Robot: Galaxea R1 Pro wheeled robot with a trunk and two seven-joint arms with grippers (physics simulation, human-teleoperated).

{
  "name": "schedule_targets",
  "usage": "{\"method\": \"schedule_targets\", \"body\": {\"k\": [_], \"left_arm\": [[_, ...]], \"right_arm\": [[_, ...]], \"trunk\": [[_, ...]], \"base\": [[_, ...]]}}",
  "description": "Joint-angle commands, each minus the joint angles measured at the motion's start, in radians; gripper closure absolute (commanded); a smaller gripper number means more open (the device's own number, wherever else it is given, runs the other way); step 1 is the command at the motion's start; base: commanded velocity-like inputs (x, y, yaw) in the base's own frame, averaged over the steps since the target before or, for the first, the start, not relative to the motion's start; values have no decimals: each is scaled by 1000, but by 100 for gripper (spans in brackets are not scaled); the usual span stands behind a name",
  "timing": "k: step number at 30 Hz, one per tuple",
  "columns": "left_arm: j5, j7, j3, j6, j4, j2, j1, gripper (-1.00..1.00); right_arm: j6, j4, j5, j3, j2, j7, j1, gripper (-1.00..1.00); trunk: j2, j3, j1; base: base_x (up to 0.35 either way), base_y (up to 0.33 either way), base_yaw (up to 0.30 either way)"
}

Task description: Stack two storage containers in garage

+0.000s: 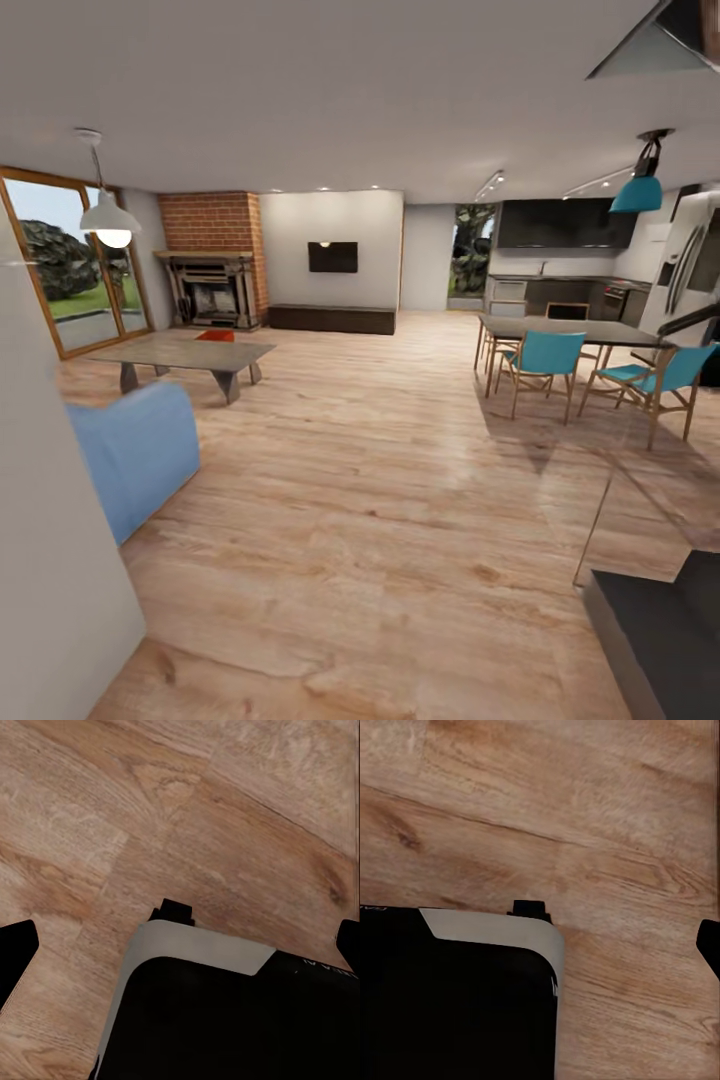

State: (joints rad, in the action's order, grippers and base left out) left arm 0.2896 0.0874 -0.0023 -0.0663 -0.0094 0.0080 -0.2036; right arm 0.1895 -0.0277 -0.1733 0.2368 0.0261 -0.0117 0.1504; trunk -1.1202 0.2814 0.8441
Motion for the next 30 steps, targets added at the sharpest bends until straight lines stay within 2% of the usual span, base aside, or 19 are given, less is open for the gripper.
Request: {"method": "schedule_targets", "body": {"k": [1,6,13,30], "left_arm": [[4,2,-1,-3,0,0,0,-100],[6,2,-1,0,0,1,0,-100],[7,2,3,2,1,1,0,-100],[6,2,2,-1,1,0,0,-100]], "right_arm": [[5,-3,-9,9,0,-1,1,-100],[5,-3,-2,13,0,-3,1,-100],[-3,-3,7,25,0,-1,1,-100],[-5,-3,2,22,4,-8,1,-100]], "trunk": [[-1,1,1],[-1,1,1],[-1,1,1],[-1,1,1]], "base": [[325,0,-295],[325,0,-171],[325,0,-13],[325,0,0]]}}
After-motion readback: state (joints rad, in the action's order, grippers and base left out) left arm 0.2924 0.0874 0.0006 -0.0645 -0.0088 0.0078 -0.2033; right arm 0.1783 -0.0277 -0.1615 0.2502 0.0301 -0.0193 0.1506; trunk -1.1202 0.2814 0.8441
